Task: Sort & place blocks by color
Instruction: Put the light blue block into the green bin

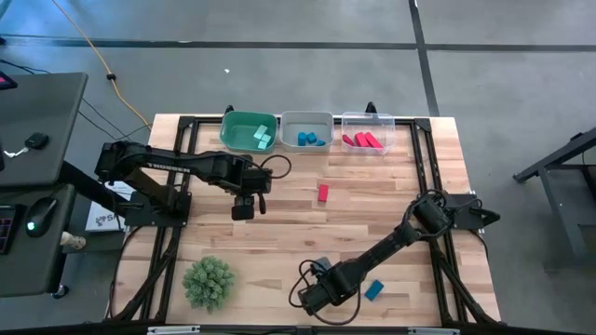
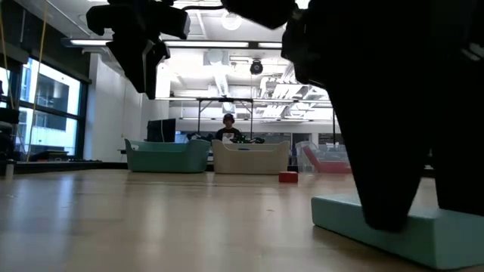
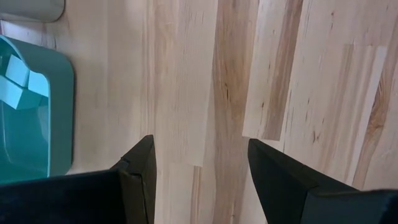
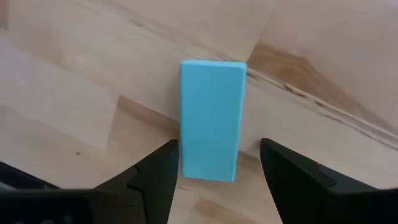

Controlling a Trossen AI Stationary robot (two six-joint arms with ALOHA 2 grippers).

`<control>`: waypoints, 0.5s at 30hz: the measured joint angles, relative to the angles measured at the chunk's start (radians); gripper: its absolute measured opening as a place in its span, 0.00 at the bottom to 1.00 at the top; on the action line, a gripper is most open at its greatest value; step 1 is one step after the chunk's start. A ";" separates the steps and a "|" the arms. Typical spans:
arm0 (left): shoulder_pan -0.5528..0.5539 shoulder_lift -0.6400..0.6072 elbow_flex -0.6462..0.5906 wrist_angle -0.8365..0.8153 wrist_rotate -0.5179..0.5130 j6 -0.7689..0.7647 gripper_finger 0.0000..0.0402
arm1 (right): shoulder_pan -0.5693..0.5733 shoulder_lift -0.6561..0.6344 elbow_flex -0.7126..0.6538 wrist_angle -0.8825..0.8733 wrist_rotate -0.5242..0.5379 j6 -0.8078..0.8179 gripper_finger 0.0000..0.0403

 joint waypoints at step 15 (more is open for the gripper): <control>0.000 0.000 0.000 0.001 0.000 0.019 0.43 | -0.006 0.024 0.006 0.000 -0.054 0.028 0.28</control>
